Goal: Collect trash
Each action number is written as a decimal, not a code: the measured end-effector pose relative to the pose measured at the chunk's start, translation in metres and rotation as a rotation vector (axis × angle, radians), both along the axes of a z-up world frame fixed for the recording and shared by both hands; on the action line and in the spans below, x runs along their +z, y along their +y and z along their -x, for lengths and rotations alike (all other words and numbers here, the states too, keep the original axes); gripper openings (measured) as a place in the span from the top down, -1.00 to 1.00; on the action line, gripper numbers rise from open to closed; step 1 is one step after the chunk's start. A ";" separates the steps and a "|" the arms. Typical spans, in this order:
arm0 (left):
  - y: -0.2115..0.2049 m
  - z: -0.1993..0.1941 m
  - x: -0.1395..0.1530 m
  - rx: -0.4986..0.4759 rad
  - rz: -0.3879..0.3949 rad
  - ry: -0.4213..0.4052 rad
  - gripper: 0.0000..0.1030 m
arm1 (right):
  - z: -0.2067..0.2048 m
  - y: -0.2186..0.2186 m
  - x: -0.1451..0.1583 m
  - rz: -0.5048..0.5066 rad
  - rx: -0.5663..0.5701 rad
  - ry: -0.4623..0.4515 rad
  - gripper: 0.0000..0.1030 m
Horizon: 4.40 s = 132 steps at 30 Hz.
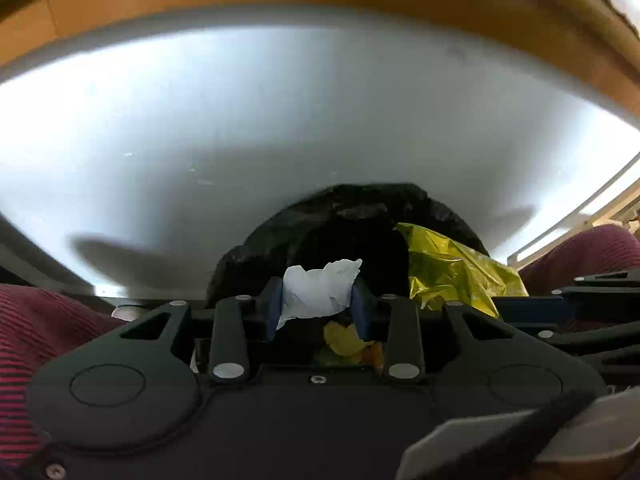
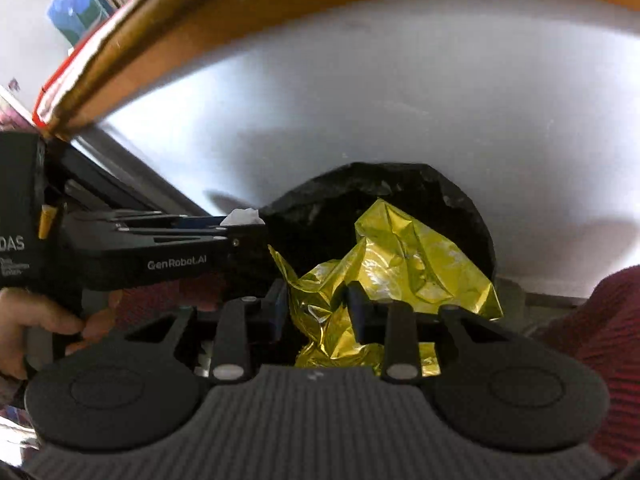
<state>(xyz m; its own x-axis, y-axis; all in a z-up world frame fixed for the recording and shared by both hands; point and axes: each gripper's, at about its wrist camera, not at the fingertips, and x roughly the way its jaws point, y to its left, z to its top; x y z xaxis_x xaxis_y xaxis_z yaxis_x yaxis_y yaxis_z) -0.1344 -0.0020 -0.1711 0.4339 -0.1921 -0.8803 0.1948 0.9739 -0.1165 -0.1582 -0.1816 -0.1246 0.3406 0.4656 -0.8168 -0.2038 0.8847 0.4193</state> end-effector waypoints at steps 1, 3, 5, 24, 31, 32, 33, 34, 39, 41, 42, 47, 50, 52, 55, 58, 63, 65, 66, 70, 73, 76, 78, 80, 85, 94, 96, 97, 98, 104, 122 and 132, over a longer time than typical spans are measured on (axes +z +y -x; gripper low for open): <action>0.000 0.000 -0.002 -0.001 -0.004 0.005 0.35 | 0.000 0.002 0.000 0.009 0.007 -0.001 0.28; -0.002 -0.001 -0.005 -0.003 -0.011 0.015 0.35 | -0.001 0.006 -0.003 0.023 0.022 -0.004 0.28; -0.003 -0.002 -0.006 -0.004 -0.012 0.020 0.34 | -0.001 0.008 -0.004 0.027 0.032 -0.003 0.28; -0.009 -0.005 -0.004 -0.013 0.011 0.019 0.09 | -0.003 0.008 -0.001 0.008 0.040 -0.019 0.12; -0.009 -0.005 0.004 -0.007 0.005 0.005 -0.16 | -0.002 0.008 0.001 0.007 0.034 -0.031 -0.27; -0.009 -0.005 0.004 -0.006 0.003 0.003 -0.25 | -0.002 0.007 0.001 0.008 0.033 -0.033 -0.29; -0.009 -0.005 0.006 -0.003 0.001 -0.002 -0.31 | -0.001 0.007 0.002 0.009 0.032 -0.034 -0.30; -0.009 -0.004 0.007 -0.003 0.000 -0.008 -0.33 | -0.001 0.007 0.002 0.011 0.030 -0.036 -0.32; -0.010 -0.002 0.014 -0.008 -0.011 -0.037 -0.42 | 0.000 0.003 0.008 0.025 0.020 -0.051 -0.41; -0.009 -0.002 0.017 -0.010 -0.009 -0.046 -0.43 | 0.000 0.001 0.010 0.030 0.014 -0.057 -0.48; -0.009 -0.002 0.017 -0.010 -0.008 -0.049 -0.44 | 0.000 0.000 0.011 0.033 0.009 -0.062 -0.50; -0.010 0.000 0.023 -0.011 -0.007 -0.060 -0.44 | -0.001 -0.002 0.017 0.045 -0.001 -0.082 -0.58; -0.009 0.001 0.029 -0.012 -0.007 -0.071 -0.44 | -0.001 -0.003 0.020 0.056 0.000 -0.095 -0.60; -0.009 0.002 0.033 -0.014 -0.004 -0.081 -0.44 | -0.001 -0.004 0.023 0.059 -0.002 -0.105 -0.62; -0.007 0.006 0.043 -0.014 -0.004 -0.103 -0.44 | 0.000 -0.005 0.029 0.063 -0.004 -0.127 -0.64; -0.006 0.008 0.055 -0.019 0.005 -0.131 -0.44 | 0.003 -0.006 0.040 0.079 0.002 -0.169 -0.65; -0.003 0.015 0.084 -0.037 0.027 -0.200 -0.44 | 0.006 -0.008 0.064 0.091 0.011 -0.248 -0.69; -0.001 0.017 0.097 -0.044 0.037 -0.230 -0.44 | 0.006 -0.011 0.075 0.078 0.007 -0.275 -0.70; -0.001 0.018 0.103 -0.047 0.044 -0.243 -0.44 | 0.006 -0.012 0.079 0.071 0.006 -0.286 -0.70; 0.002 0.022 0.130 -0.051 0.075 -0.300 -0.46 | 0.004 -0.014 0.101 0.052 -0.002 -0.349 -0.72; 0.004 0.025 0.147 -0.066 0.099 -0.333 -0.47 | 0.002 -0.013 0.114 0.056 0.003 -0.383 -0.72; 0.006 0.025 0.161 -0.069 0.111 -0.367 -0.49 | 0.001 -0.014 0.124 0.048 0.005 -0.417 -0.72; 0.007 0.024 0.168 -0.073 0.115 -0.385 -0.49 | -0.001 -0.017 0.131 0.030 0.002 -0.432 -0.72; 0.006 0.022 0.176 -0.075 0.119 -0.408 -0.50 | -0.003 -0.019 0.137 0.013 -0.004 -0.450 -0.72; 0.004 0.017 0.193 -0.078 0.127 -0.467 -0.59 | -0.005 -0.024 0.151 0.018 -0.018 -0.509 -0.71; 0.004 -0.013 0.211 -0.058 0.132 -0.529 -0.63 | -0.023 -0.034 0.168 0.030 -0.073 -0.577 -0.64; 0.003 -0.022 0.213 -0.049 0.135 -0.531 -0.63 | -0.030 -0.035 0.170 0.043 -0.086 -0.588 -0.64; 0.003 -0.027 0.214 -0.047 0.137 -0.530 -0.63 | -0.034 -0.036 0.170 0.055 -0.092 -0.594 -0.63; 0.004 -0.035 0.214 -0.044 0.141 -0.528 -0.63 | -0.038 -0.036 0.171 0.068 -0.099 -0.599 -0.62; 0.003 -0.066 0.214 -0.010 0.162 -0.519 -0.63 | -0.063 -0.042 0.171 0.107 -0.126 -0.609 -0.60; -0.031 -0.151 0.209 -0.009 0.203 -0.519 0.14 | -0.103 -0.038 0.162 0.110 -0.169 -0.581 -0.53; -0.061 -0.175 0.187 -0.084 0.073 -0.518 0.30 | -0.123 -0.033 0.150 0.109 -0.183 -0.506 0.25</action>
